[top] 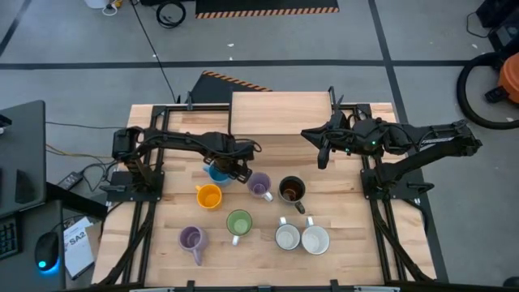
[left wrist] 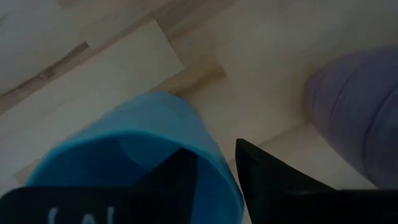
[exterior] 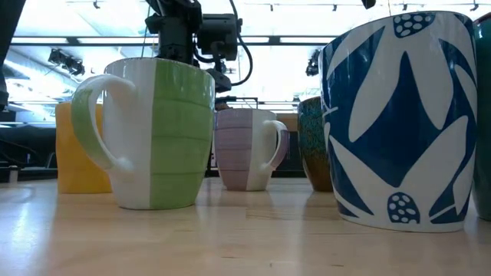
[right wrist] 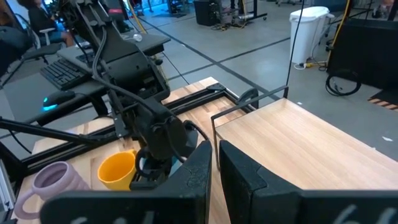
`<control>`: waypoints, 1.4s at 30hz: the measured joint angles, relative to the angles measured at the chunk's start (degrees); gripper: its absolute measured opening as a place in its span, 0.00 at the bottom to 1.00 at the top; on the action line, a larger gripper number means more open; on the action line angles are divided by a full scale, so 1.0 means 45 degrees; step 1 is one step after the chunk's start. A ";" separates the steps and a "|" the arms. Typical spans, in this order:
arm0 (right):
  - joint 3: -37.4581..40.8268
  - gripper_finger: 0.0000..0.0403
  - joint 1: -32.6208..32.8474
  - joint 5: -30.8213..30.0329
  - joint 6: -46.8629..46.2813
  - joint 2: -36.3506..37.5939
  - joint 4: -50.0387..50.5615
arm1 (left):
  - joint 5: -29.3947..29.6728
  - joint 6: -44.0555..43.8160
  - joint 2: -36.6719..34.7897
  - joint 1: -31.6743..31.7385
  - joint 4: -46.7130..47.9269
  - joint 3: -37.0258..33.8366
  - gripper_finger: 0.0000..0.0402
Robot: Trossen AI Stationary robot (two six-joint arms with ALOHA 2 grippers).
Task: Place coffee mugs
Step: Put the blue mug on the shelf
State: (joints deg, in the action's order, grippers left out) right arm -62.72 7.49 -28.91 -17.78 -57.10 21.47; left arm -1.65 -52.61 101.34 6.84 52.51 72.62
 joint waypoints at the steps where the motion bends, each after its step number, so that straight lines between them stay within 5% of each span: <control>1: 0.0000 0.09 0.0000 0.0000 0.0000 0.0000 -0.0013 | 0.0012 -0.0122 0.0000 -0.0049 0.0001 0.0000 0.29; 33: 0.0000 0.09 -0.0005 0.0005 0.0233 0.0005 -0.0475 | 0.0407 0.0044 0.0656 -0.0574 0.0117 -0.0010 0.29; 42: 0.0000 0.09 0.0000 0.0017 0.0231 0.0005 -0.0465 | 0.0226 0.0473 0.0656 -0.0320 0.0419 -0.0005 0.10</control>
State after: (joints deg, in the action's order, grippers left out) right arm -62.72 7.49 -28.83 -16.74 -57.08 19.38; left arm -0.63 -50.48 104.29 5.40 54.40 72.60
